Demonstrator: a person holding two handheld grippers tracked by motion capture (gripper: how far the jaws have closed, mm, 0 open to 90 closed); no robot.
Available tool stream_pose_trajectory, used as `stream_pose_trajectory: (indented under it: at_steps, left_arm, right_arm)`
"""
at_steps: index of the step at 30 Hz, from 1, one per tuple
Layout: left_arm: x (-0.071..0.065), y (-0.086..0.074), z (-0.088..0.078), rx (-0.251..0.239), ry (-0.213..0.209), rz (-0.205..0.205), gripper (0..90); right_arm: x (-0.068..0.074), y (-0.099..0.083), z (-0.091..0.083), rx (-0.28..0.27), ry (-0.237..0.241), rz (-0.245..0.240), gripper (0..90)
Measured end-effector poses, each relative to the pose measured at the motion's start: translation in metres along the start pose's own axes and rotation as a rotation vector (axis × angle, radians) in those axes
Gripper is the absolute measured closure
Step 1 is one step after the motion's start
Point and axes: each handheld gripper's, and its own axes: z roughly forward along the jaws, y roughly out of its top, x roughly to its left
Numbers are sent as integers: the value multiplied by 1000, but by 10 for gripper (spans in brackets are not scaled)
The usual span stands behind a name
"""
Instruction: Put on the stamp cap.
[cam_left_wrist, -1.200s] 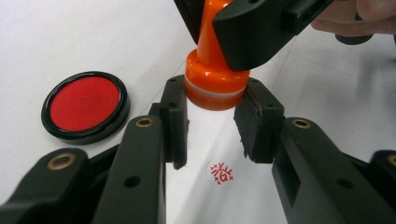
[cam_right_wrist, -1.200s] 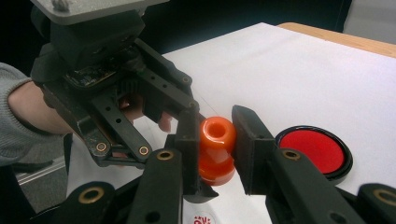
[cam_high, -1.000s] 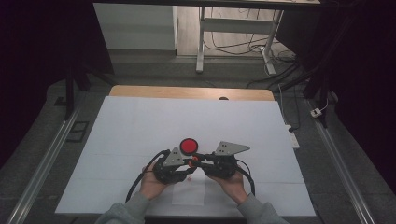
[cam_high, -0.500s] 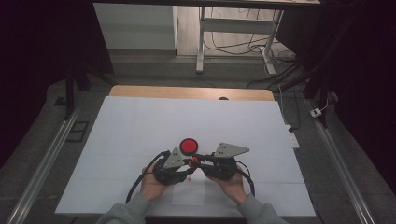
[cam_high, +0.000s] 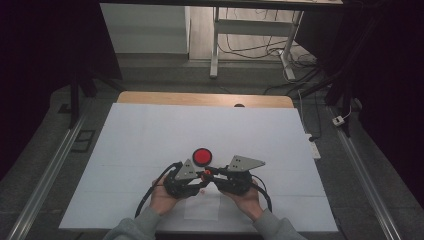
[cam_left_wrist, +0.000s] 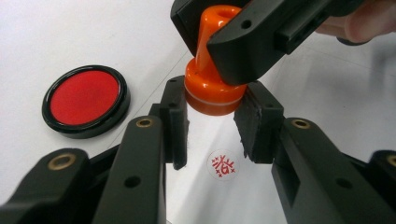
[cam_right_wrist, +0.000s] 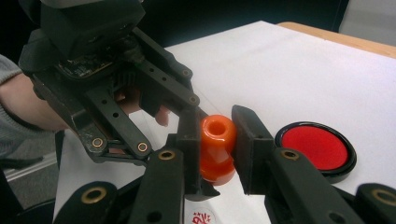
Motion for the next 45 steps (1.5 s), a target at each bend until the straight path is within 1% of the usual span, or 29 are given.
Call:
stream_pose_trajectory:
  at_steps: [4,9,12,19,21,23,28,31,37,39,41,45]
  left_arm:
    - [0,-1,3,26,8,3,650]
    - [1,-1,3,15,10,0,641]
    - [1,-1,3,15,29,5,609]
    - [2,-2,3,15,34,-2,567]
    - [3,-1,3,13,36,-5,535]
    - [2,-1,3,10,40,-6,482]
    - [3,-1,1,-4,36,-6,431]
    - [3,-1,0,-3,47,-8,387]
    - [4,-2,-8,-2,57,-16,322]
    - [5,-3,-12,2,60,-16,300]
    - [6,-5,-18,7,79,-11,284]
    - [8,-11,-30,3,83,-25,274]
  right_arm:
    - [-1,-1,2,21,-9,0,733]
    - [-1,-1,3,18,-13,9,731]
    - [-2,-1,2,16,-15,13,731]
    - [-2,-2,2,9,-24,14,730]
    - [-3,-1,2,5,-25,15,730]
    - [-3,-1,1,2,-26,21,730]
    - [-4,-1,0,-3,-30,23,730]
    - [-5,-1,-1,-5,-32,24,730]
    - [-7,0,-3,-10,-38,26,730]
    - [-8,0,-4,-11,-42,23,730]
    - [-9,1,-5,-13,-44,25,730]
    - [-11,1,-6,-8,-52,22,730]
